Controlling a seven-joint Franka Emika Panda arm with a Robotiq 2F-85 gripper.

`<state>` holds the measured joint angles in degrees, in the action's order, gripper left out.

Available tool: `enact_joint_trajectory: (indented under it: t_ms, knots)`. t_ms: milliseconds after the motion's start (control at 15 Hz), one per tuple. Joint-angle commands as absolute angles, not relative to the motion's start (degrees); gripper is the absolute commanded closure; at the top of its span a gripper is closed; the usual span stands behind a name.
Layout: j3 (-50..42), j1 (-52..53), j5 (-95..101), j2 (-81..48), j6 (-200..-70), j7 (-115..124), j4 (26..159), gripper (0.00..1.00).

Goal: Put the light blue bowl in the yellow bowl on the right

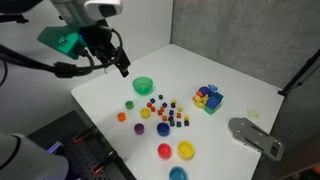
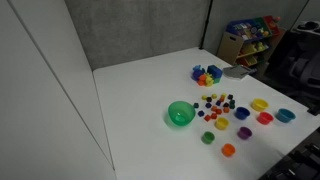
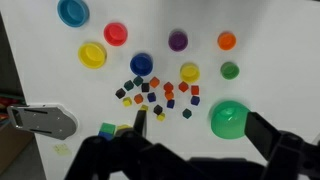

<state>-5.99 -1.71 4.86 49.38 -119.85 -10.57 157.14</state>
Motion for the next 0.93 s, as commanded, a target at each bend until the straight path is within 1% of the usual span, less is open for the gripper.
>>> enact_joint_trajectory:
  t_ms: [0, 333, 867]
  knots:
    - [-6.0, -1.7, 4.8, 49.4, -119.7, -10.6, 157.0, 0.0]
    - [-5.8, -1.5, 4.6, 48.9, -119.5, -10.4, 156.6, 0.0]
    - [-3.4, -0.6, 3.6, 42.0, -120.3, -6.8, 153.0, 0.0]
